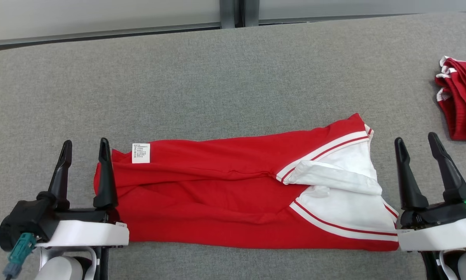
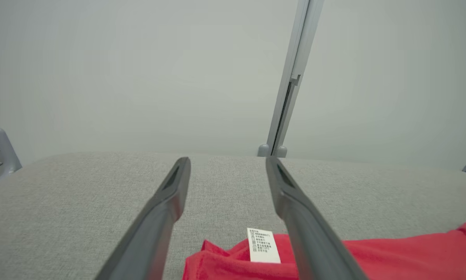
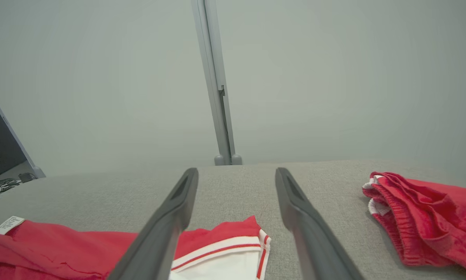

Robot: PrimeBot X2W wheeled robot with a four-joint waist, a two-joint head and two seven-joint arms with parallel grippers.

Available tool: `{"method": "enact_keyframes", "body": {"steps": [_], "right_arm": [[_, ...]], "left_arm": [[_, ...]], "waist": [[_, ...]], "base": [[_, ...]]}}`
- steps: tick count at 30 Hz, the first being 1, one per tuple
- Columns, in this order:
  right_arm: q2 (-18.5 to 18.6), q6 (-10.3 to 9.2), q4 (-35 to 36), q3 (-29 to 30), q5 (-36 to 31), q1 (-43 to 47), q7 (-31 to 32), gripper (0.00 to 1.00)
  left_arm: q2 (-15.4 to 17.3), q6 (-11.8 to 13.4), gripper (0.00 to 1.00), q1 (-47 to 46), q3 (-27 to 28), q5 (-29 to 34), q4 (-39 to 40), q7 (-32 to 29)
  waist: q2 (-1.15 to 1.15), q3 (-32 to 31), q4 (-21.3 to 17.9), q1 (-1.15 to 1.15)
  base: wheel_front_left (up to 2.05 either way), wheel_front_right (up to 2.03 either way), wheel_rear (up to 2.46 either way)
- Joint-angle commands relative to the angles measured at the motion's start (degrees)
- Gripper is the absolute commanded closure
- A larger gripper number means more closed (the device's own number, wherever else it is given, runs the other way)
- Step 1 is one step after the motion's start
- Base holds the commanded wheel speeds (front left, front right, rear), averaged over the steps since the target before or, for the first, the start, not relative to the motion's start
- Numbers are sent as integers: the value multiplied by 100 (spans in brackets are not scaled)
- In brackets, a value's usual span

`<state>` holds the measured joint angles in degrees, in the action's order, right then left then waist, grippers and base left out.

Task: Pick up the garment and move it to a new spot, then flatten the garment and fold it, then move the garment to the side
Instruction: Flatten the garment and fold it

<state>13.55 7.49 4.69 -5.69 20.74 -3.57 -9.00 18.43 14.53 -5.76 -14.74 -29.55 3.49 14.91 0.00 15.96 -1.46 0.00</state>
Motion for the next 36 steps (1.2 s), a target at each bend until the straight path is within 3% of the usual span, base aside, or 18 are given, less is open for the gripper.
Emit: {"method": "enact_keyframes", "body": {"steps": [1, 6, 13, 32, 36], "right_arm": [[-35, 0, 22, 27, -63, -11, 49, 0], [-269, 0, 67, 66, -337, 114, 221, 0], [-382, 0, -161, -19, -369, 431, 327, 0], [-383, 0, -271, 41, -276, 576, 410, 0], [-353, 1, -653, 170, -199, 404, 396, 0]], "left_arm": [[-8, 39, 0, 13, 28, 98, 48, 25], [-169, 83, 0, 202, 18, 418, 288, 28], [-366, 14, 0, 630, -95, 612, 28, 30], [-475, -233, 0, 780, 55, 703, -446, 31], [-521, -301, 0, 652, 46, 727, -470, 32]], "waist": [[0, -46, 3, 0], [0, -209, 13, 0], [0, -527, 43, 0], [0, -749, 75, 0], [0, -637, 122, 0]], "base": [[0, 0, 0], [0, 0, 0], [0, 0, 0], [0, 0, 0], [0, 0, 0]]}}
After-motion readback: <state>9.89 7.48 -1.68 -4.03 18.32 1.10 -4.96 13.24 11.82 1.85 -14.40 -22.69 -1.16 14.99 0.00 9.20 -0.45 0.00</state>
